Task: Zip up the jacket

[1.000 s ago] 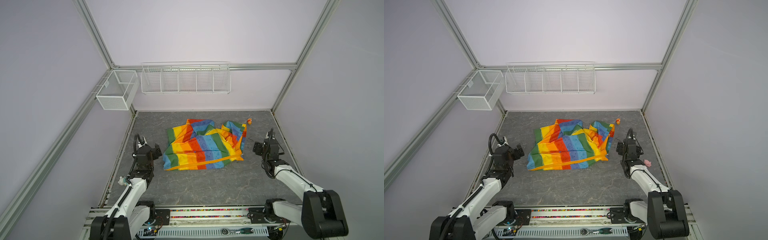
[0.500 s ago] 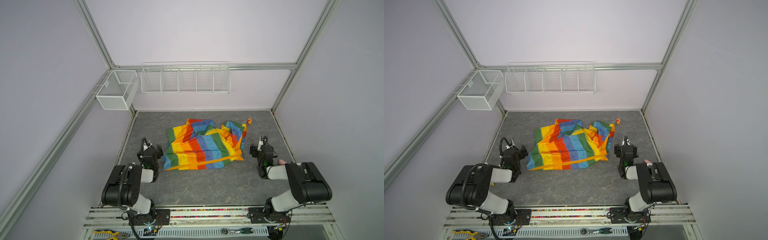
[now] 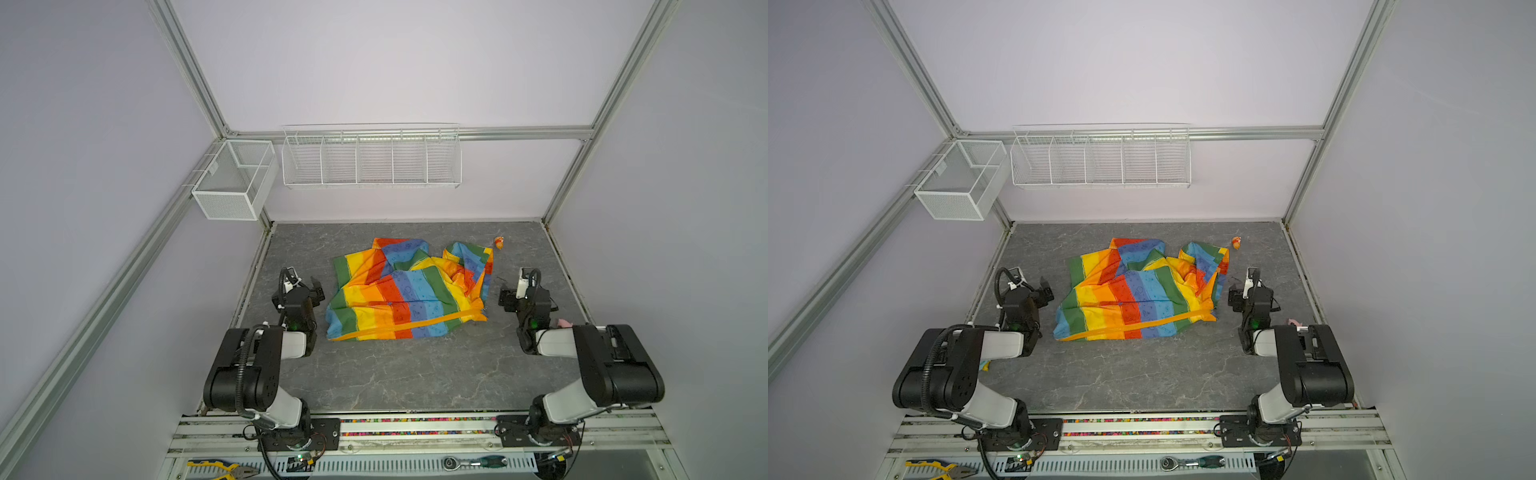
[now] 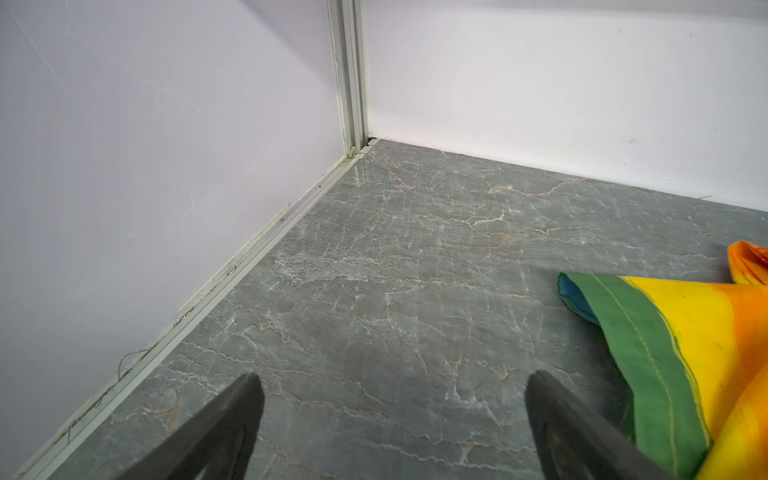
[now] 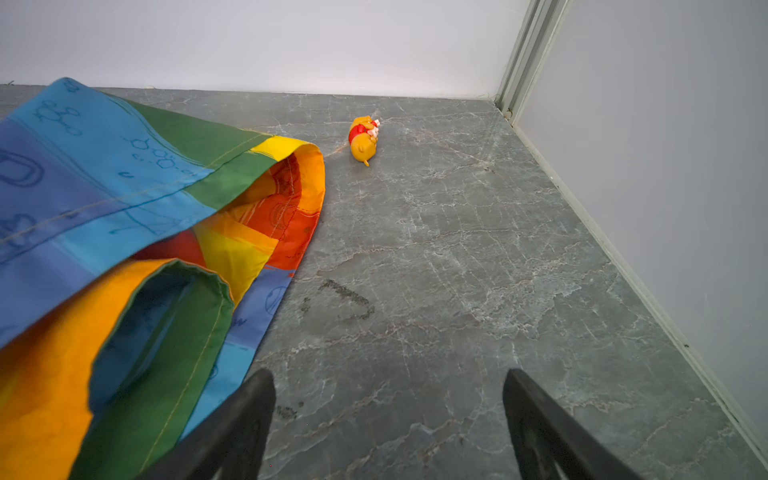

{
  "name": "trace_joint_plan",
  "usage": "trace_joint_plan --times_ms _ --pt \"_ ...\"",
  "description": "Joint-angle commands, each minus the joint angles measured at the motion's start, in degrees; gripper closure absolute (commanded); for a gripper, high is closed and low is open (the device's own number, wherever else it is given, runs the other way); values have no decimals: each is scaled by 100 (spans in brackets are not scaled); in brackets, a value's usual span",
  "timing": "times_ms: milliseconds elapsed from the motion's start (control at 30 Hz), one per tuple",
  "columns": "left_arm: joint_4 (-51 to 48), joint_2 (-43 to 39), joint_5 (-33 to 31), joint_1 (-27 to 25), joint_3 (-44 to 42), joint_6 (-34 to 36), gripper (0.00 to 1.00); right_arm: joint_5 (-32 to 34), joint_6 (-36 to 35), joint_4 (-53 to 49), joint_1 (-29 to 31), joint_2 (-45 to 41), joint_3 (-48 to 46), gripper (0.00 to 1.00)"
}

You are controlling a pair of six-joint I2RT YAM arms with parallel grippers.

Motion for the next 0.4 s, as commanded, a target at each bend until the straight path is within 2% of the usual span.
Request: trace_joint_plan --times_ms 0,33,367 --pt "169 12 17 27 -20 43 1 -95 -48 71 -16 -77 32 12" --pt "382 83 13 28 -59 91 1 -95 -45 59 -15 -73 32 12" --pt "291 72 9 10 -23 118 1 -211 -37 -26 -64 -69 80 12"
